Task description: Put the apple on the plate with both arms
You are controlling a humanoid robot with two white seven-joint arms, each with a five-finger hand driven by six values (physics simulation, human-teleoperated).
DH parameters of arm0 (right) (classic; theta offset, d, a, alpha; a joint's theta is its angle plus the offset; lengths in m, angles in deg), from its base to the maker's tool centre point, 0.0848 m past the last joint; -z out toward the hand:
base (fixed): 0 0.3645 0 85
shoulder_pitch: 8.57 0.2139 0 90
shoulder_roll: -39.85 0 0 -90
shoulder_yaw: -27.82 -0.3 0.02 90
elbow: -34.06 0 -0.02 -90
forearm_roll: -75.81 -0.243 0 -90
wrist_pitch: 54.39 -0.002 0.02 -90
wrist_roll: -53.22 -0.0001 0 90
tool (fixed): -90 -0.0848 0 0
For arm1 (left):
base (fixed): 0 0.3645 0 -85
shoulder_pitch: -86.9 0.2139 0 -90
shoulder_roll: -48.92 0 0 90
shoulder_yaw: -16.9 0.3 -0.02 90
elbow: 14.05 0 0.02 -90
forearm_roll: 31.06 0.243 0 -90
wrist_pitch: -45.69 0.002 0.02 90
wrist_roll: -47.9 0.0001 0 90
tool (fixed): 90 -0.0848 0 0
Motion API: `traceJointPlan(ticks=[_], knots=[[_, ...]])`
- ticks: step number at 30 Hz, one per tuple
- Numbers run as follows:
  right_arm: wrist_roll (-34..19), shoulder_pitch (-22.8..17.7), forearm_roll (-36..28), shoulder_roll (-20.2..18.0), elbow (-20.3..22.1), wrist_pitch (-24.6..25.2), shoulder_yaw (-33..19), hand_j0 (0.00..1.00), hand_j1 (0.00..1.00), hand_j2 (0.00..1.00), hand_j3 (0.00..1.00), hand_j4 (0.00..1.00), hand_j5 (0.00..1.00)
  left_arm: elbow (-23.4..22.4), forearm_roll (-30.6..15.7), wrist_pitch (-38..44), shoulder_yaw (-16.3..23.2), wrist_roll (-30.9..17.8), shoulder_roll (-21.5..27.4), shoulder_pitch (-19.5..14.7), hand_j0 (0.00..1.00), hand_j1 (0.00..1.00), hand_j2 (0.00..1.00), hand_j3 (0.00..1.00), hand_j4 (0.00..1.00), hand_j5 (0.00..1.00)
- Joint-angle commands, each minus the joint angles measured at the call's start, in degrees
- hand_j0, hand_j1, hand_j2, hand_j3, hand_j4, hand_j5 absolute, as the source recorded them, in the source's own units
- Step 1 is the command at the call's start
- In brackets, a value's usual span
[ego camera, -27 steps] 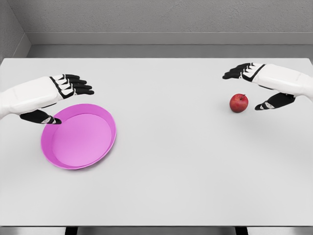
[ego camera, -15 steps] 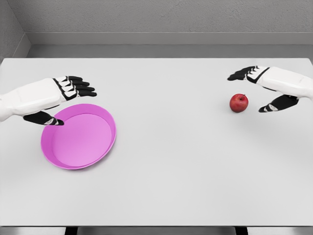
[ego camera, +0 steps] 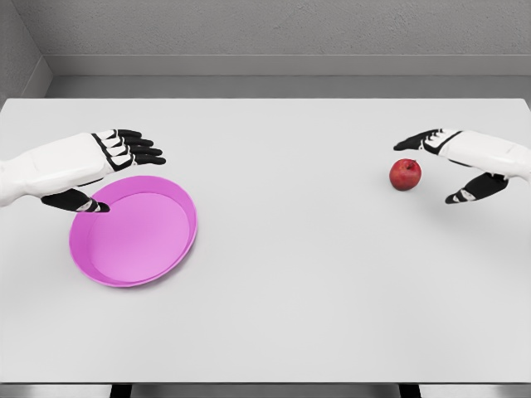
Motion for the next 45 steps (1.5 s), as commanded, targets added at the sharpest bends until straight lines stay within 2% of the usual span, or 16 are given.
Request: traceJointPlan(ticks=[1, 11, 16, 19, 27, 36, 45], knots=[[0.03, 0.0, 0.6, 0.04, 0.02, 0.16, 0.34, 1.0, 1.0, 1.0, 1.0, 1.0, 1.0, 0.0, -0.35, 0.03, -0.04, 0.03, 0.07, 0.0, 1.0, 1.0, 1.0, 1.0, 1.0, 1.0], [0.03, 0.53, 0.69, 1.62, -1.3, 0.16, 2.53, 1.0, 1.0, 1.0, 1.0, 1.0, 1.0, 0.0, -0.09, 0.03, -0.04, 0.03, 0.06, 0.0, 1.0, 1.0, 1.0, 1.0, 1.0, 1.0], [0.03, 0.79, 0.25, 5.23, -2.18, 0.16, 2.89, 1.0, 1.0, 1.0, 1.0, 1.0, 1.0, 0.09, -0.09, 0.03, 0.14, 0.03, -0.02, 0.0, 1.0, 1.0, 1.0, 1.0, 1.0, 1.0], [0.03, 1.23, 0.34, 5.76, -2.27, 0.16, 2.89, 1.0, 1.0, 1.0, 1.0, 1.0, 1.0, 0.0, -0.09, 0.03, 0.14, 0.03, -0.02, 0.0, 1.0, 1.0, 1.0, 1.0, 1.0, 1.0], [0.03, 2.72, 0.43, 6.98, -10.27, 0.16, 2.89, 1.0, 1.0, 1.0, 1.0, 1.0, 1.0, 0.0, 0.0, 0.03, 0.23, 0.03, -0.02, 0.0, 1.0, 1.0, 1.0, 1.0, 1.0, 1.0], [0.03, 5.1, 0.78, 7.34, -12.73, 0.16, 4.12, 1.0, 1.0, 1.0, 1.0, 1.0, 1.0, 0.09, 0.0, 0.03, 0.32, 0.03, -0.11, 0.0, 1.0, 1.0, 1.0, 1.0, 1.0, 1.0], [0.03, 7.64, 2.98, 8.04, -17.65, 0.16, 6.58, 1.0, 1.0, 1.0, 1.0, 1.0, 1.0, 0.09, 0.0, 0.03, 0.32, 0.03, -0.2, 0.0, 1.0, 1.0, 1.0, 1.0, 1.0, 1.0]])
